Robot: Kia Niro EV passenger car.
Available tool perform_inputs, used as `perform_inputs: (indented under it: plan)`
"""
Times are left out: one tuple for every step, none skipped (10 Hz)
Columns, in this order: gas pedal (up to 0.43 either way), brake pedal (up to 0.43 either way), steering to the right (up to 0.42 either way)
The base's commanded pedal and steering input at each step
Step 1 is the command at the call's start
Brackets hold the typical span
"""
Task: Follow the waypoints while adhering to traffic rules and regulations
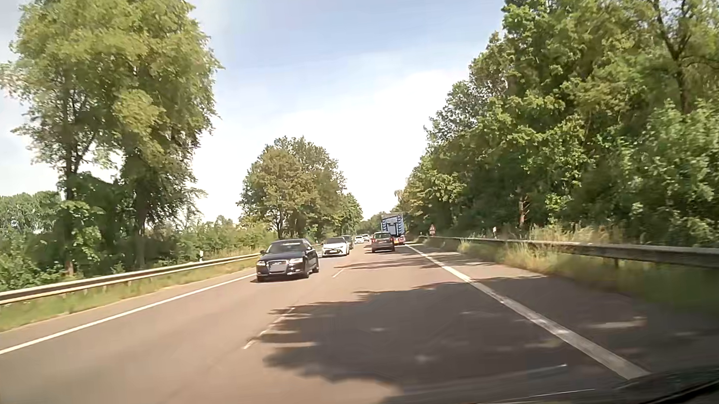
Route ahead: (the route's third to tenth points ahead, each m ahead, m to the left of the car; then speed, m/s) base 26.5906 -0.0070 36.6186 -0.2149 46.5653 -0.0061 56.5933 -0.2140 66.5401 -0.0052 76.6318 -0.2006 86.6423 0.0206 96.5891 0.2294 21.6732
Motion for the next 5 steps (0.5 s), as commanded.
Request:
perform_inputs:
  plan:
    - [0.118, 0.0, -0.001]
    - [0.118, 0.0, -0.001]
    - [0.118, 0.0, -0.001]
    - [0.118, 0.0, -0.001]
    - [0.118, 0.0, -0.001]
